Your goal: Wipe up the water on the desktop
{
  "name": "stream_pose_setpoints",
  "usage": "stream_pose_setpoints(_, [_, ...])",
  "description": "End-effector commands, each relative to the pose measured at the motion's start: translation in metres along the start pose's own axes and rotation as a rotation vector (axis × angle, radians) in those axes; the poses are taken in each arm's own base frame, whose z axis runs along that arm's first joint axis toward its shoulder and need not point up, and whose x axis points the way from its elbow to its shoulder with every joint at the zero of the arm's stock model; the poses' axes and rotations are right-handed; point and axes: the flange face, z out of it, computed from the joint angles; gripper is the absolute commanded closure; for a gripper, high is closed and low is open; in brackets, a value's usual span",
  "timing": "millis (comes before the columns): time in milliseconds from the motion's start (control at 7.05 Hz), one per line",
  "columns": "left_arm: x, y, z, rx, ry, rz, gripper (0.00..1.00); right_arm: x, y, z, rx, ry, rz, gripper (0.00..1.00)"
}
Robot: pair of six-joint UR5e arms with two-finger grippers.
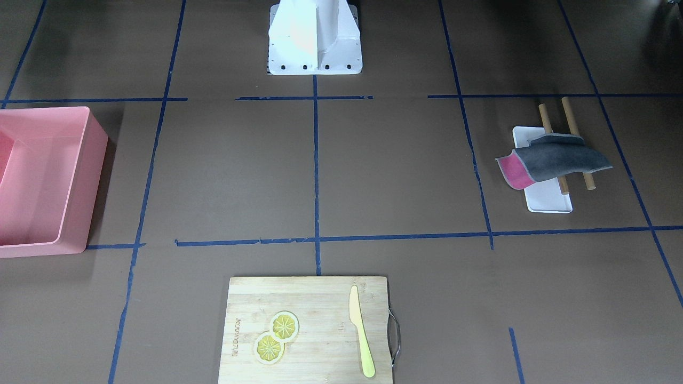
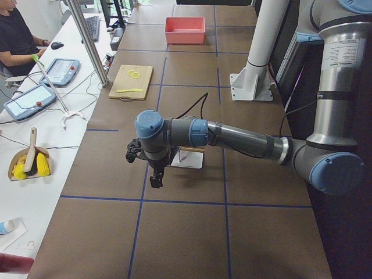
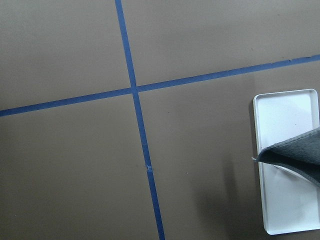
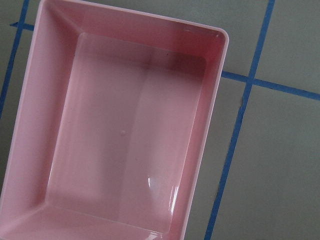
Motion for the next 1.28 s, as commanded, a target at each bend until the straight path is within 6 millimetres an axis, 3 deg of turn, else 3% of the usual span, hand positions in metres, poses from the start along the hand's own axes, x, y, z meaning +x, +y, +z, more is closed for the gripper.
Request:
stream_pose_setpoints(0, [-0.004, 0.001, 0.004, -0.001, 0.004, 0.004, 0.00, 0.001, 0.001, 0.001, -0.002, 0.001, 0.001, 0.00])
stream_pose_setpoints(284, [-0.005, 0.006, 0.009, 0.036, 0.000, 0.044, 0.00, 0.001, 0.004, 0.002, -0.005, -0.003, -0.006, 0.00])
stream_pose_setpoints(426, [0.011, 0.003, 0.021, 0.022, 0.004, 0.083, 0.00, 0.001, 0.004, 0.002, -0.004, -0.003, -0.007, 0.00])
stream_pose_setpoints(709, [0.106, -0.026, 0.060, -0.020, 0.026, 0.068, 0.00, 0.001, 0.004, 0.003, -0.006, -0.006, 0.002, 0.00])
stream_pose_setpoints(993, [0.164, -0.042, 0.074, 0.056, 0.070, -0.047, 0.00, 0.000, 0.003, 0.002, -0.003, -0.007, -0.003, 0.00])
stream_pose_setpoints(1135, [0.179, -0.043, 0.087, 0.035, 0.079, -0.060, 0.00, -0.001, 0.002, 0.001, -0.002, -0.007, -0.004, 0.00])
